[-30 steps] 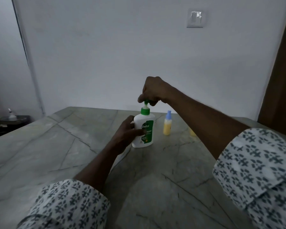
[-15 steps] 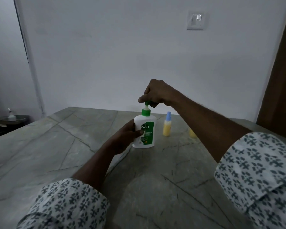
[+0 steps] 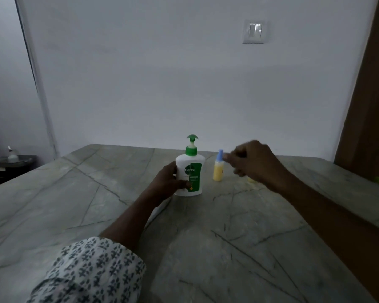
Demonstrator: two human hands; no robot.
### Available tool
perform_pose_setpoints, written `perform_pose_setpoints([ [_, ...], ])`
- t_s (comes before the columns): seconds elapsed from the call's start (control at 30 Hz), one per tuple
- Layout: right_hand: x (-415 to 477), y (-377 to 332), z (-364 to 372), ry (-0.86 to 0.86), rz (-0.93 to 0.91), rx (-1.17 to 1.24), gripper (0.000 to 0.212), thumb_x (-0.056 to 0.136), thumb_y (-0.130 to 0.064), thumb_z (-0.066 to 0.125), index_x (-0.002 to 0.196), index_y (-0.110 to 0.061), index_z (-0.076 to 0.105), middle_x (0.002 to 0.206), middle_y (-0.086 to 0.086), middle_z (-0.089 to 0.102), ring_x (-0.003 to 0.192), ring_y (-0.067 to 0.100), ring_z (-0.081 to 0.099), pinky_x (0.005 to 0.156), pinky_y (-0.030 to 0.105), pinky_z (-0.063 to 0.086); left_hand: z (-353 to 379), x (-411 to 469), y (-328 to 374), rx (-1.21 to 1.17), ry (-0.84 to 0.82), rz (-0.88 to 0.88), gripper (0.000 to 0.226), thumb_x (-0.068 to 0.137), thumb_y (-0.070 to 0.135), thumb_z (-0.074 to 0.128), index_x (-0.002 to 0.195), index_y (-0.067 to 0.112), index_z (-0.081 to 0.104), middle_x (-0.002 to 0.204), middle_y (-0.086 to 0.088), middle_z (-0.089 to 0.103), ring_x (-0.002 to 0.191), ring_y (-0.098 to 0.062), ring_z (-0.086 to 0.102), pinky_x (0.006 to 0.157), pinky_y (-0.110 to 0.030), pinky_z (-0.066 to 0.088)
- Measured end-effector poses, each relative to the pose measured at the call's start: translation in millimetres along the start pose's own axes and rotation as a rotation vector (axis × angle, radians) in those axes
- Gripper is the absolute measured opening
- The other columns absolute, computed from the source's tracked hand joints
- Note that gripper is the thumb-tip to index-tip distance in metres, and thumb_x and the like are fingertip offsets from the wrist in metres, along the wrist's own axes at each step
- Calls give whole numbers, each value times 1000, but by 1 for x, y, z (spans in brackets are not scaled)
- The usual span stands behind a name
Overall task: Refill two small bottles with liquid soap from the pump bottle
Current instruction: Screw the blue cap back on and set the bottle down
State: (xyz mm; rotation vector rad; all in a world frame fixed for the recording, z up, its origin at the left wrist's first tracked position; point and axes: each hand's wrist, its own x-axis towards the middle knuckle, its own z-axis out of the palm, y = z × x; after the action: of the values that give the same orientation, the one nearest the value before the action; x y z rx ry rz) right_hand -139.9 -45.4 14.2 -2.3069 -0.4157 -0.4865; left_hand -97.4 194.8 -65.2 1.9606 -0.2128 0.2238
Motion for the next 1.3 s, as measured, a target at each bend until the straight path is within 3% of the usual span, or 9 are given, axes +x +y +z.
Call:
perform_pose_setpoints([
  [0.13,-48,55,-4,-43,104,-41,17,86,-23,73,93,-8,73,75,5,74,62,9,69,60,18,53,-15,9,3,-13,57,-14,54,84,-10,66,133,8,52,121,-6,63,110,-21,59,84,-31,51],
  [0.23,-69,81,-10,-11,139,-9,3,86,-7,70,86,-10,71,73,5,72,59,10,68,60,26,58,-34,26,1,-33,125,-6,55,83,-12,64,133,6,50,122,-11,63,112,-28,63,77,-31,56],
  [0.33,-81,92,-10,57,81,-45,18,88,-6,67,73,-16,69,65,-3,69,57,0,64,51,13,47,-40,43,-4,24,168,-22,58,83,-13,64,135,5,46,124,-16,61,112,-32,62,82,-41,58],
  [0.4,-87,94,-5,63,43,-91,24,88,-7,67,68,-21,66,63,-7,67,64,-5,62,53,16,44,-37,54,-10,31,179,-36,59,81,-14,65,134,5,46,126,-19,61,114,-35,61,89,-50,57],
  [0.5,-90,100,2,40,7,-102,33,87,-9,68,64,-31,61,61,-10,65,65,1,63,57,26,49,-26,64,-18,-8,157,-63,59,82,-16,63,135,4,47,130,-17,60,116,-31,59,81,-38,55],
  [0.57,-90,100,2,39,-22,-84,29,87,-10,68,67,-29,63,61,-10,65,63,5,65,56,20,49,-20,70,-23,-43,155,-78,59,83,-16,63,136,4,47,131,-15,60,117,-29,58,80,-34,53],
  [0.7,-90,98,3,69,-29,-29,13,88,-12,69,85,-25,67,71,-11,67,63,3,66,58,12,47,-18,79,-29,-47,153,-80,59,85,-13,62,138,6,46,134,-14,59,124,-30,56,96,-42,50],
  [0.9,-93,99,6,27,-10,-23,23,86,-15,71,101,-31,65,80,-9,67,69,5,65,64,17,50,-21,80,-34,0,134,-76,57,89,-10,60,141,6,42,137,-11,56,124,-24,52,94,-37,45],
  [1.3,-90,96,11,43,-14,-23,27,83,-16,75,102,-32,64,79,-6,65,74,4,64,61,14,47,-23,84,-40,20,110,-101,60,91,-4,61,145,8,37,144,-14,51,134,-33,48,109,-49,42],
])
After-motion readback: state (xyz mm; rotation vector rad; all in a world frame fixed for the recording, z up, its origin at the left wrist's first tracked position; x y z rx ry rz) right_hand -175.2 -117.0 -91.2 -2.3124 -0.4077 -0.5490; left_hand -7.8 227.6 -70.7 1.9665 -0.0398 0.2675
